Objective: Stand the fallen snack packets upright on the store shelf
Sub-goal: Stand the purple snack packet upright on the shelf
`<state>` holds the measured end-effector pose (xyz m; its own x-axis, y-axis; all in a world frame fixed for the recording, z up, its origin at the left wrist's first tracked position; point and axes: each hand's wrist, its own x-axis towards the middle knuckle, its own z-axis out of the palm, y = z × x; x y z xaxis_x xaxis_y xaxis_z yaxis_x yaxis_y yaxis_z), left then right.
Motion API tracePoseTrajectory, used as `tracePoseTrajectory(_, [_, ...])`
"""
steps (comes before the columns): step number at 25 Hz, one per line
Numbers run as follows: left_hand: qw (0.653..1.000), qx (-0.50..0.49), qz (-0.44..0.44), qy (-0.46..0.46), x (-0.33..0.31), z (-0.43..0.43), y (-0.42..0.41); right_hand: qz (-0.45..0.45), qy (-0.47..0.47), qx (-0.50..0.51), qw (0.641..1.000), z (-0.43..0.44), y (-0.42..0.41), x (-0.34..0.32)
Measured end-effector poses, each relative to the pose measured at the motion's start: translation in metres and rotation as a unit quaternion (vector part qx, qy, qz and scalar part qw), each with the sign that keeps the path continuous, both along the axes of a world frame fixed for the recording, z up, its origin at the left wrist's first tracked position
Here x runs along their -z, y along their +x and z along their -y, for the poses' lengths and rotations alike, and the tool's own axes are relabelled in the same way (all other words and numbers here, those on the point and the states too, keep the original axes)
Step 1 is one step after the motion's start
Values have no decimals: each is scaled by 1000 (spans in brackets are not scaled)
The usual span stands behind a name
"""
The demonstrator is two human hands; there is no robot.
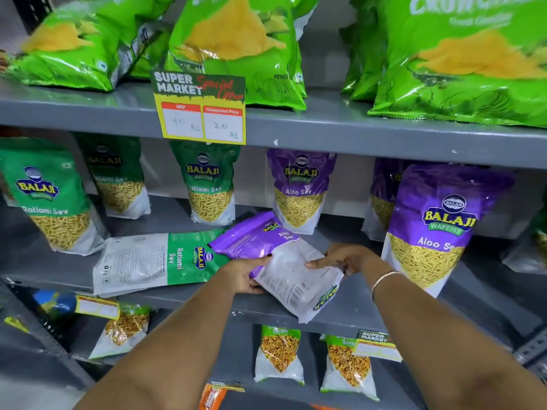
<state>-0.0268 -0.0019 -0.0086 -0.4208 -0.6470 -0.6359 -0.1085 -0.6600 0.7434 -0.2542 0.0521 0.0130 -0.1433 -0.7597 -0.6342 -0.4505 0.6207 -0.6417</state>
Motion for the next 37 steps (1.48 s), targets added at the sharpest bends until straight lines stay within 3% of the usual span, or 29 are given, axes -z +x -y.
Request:
tracePoseTrajectory(7, [983, 14, 4, -183, -40, 17, 17, -28, -160, 28, 986, -9, 37, -21])
tracePoseTrajectory(12, [927, 58, 22, -371, -54, 51, -10, -133, -266, 184, 937, -3, 50, 2])
tracePoseTrajectory(16, [888, 91, 85, -443, -50, 65, -25, -86, -317, 313, 891, 4, 67, 29])
tracePoseTrajectory(19, [887, 93, 107, -440, -40, 70, -24, -81, -335, 341, 874, 7, 75, 43])
tracePoseTrajectory(25, [896, 197, 145, -371, -42, 63, -13, -114, -268, 306, 907, 3, 60, 37])
tracePoseTrajectory(28, [914, 188, 167, -320, -42, 65, -5, -14, -233, 353, 906, 3, 61, 34])
tracePoseTrajectory(30, [911, 222, 166, -307, -38, 69, -3, 3, -230, 351, 908, 5, 59, 35])
tracePoseTrajectory(35, [884, 223, 148, -383, -44, 60, -18, 109, -205, 169, 958, -4, 46, 23])
tracePoseTrajectory(37, [890, 211, 136, -380, -41, 57, -29, 144, -195, 94, 966, -5, 52, 20])
